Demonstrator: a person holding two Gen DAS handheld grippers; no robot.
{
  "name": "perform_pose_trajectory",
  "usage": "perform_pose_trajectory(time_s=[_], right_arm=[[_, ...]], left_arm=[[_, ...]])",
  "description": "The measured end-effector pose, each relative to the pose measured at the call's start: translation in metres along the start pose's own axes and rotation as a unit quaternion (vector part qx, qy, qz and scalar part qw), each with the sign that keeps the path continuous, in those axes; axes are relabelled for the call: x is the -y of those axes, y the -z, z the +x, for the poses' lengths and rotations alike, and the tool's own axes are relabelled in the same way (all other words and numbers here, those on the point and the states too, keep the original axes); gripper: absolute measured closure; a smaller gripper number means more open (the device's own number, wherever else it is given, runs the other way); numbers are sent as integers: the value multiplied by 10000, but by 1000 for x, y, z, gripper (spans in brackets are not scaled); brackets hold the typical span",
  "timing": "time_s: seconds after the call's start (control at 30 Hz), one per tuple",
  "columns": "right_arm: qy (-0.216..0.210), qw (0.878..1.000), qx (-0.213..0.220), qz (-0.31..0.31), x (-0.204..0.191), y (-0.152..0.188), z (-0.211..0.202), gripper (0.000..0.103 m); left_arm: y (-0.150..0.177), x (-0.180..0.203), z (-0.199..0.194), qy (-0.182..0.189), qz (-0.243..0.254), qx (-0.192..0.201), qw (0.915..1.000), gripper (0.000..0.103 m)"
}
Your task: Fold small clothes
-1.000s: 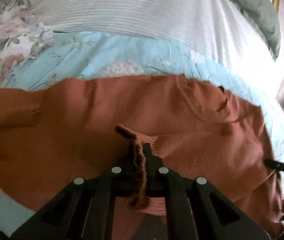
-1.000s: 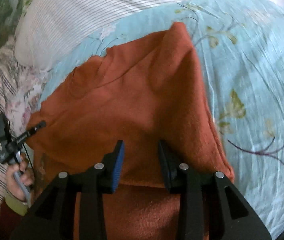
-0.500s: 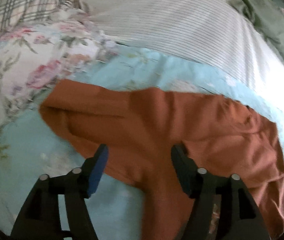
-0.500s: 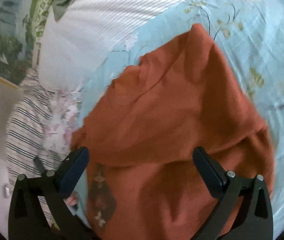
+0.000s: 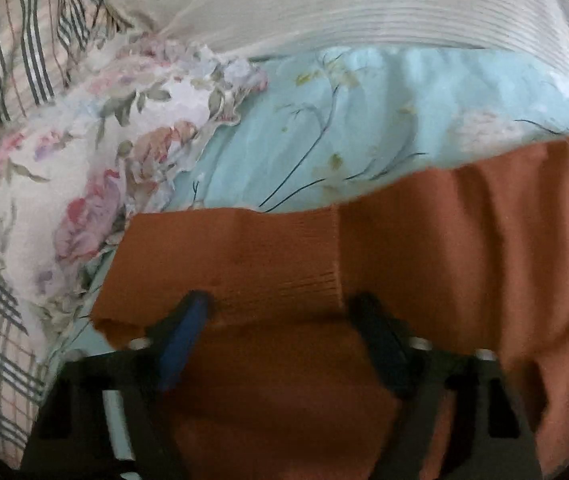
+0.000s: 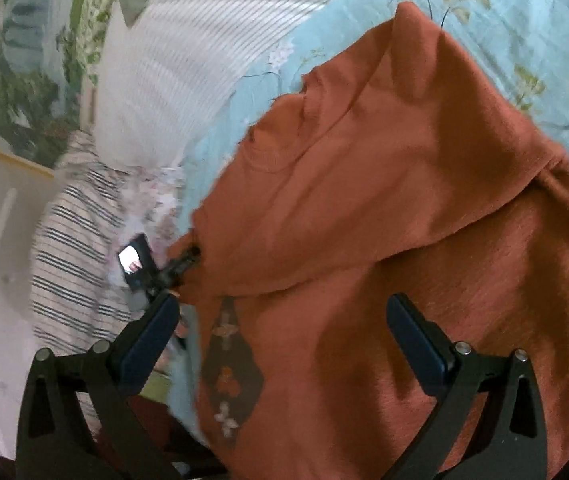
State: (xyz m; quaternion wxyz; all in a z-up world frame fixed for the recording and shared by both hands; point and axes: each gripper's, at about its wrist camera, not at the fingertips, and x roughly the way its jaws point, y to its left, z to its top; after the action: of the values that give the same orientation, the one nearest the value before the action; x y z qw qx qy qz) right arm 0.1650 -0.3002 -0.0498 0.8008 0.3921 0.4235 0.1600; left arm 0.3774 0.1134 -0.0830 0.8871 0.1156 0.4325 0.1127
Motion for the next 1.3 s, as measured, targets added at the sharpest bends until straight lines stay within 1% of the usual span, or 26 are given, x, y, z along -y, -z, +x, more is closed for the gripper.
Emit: perform_pose_trajectory(time_s=[0.03,0.07,0.1,0.13,0.2,0.23,0.3,0.37,0.43,0.53,0.57,0.6,0.67,0.73,0.8,0.87,0.9,0.93,1.03,1.07,1.1,1.13,1.17,1.2,1.27,1.3], right_arm=[[18,9999,39,-143,-3,1,0,0],[21,9995,41,-321,-6,2,0,0],[105,9990,33,-439,-8,3,1,5],[302,9975,52,-639,-12,4,2,16],[458,9947,66,-922,-16,4,3,30],[504,9934,39,-1030,-17,5,6,32],[659,9907,26,-1191,-19,7,9,39],[838,9875,96,-1331,-20,9,9,39],[904,9865,114,-1358,-17,10,8,39],[1011,9855,258,-1339,-12,10,-2,39],[1015,9848,473,-1325,-11,10,-11,39],[987,9843,645,-1313,-10,11,-19,39],[918,9835,966,-1222,-3,10,-38,39],[870,9828,1227,-1071,5,7,-55,39],[976,9815,1333,-971,11,3,-64,39],[1093,9801,1439,-822,21,1,-74,39],[1065,9805,1469,-749,26,-1,-78,39],[1046,9806,1502,-697,29,-1,-81,39],[922,9822,1496,-669,35,-2,-87,38],[914,9823,1491,-670,36,-3,-87,38],[928,9822,1483,-676,36,-4,-88,38],[971,9819,1479,-678,36,-4,-88,38],[966,9819,1485,-675,36,-4,-87,38],[863,9833,1455,-669,36,-5,-85,38],[801,9850,1380,-656,35,-7,-78,38],[812,9852,1344,-685,34,-8,-75,38]], left_arm=[[-2,-9,6,201,-196,-70,9996,56],[-3,-17,7,308,-375,-81,9988,73],[-4,-22,6,322,-471,-78,9983,89],[-4,-29,4,425,-597,-81,9973,89],[-1,-43,-8,839,-914,11,9923,95],[2,-48,-18,1072,-1050,96,9886,95],[5,-48,-36,1295,-1141,254,9847,96],[10,-43,-64,1709,-1226,440,9766,96],[13,-31,-92,2075,-1198,612,9689,96],[15,3,-138,2611,-933,886,9567,96],[15,22,-157,2872,-781,976,9497,96],[16,34,-170,3034,-683,1004,9451,96],[17,75,-195,3457,-345,1032,9320,96],[19,116,-212,3731,-1,1033,9220,96],[22,168,-219,3910,364,943,9148,96],[25,205,-215,4114,537,752,9068,96],[27,221,-212,4175,614,673,9041,96],[30,238,-209,4155,700,607,9049,96],[40,281,-190,4030,938,347,9097,94],[43,290,-184,3972,981,254,9121,92],[45,295,-179,3946,1002,173,9132,88],[46,297,-176,3960,1002,119,9127,86],[47,296,-174,3981,991,81,9119,74],[49,292,-174,3986,966,64,9120,58],[56,276,-177,3969,903,164,9133,44],[60,269,-181,3965,890,220,9134,44]])
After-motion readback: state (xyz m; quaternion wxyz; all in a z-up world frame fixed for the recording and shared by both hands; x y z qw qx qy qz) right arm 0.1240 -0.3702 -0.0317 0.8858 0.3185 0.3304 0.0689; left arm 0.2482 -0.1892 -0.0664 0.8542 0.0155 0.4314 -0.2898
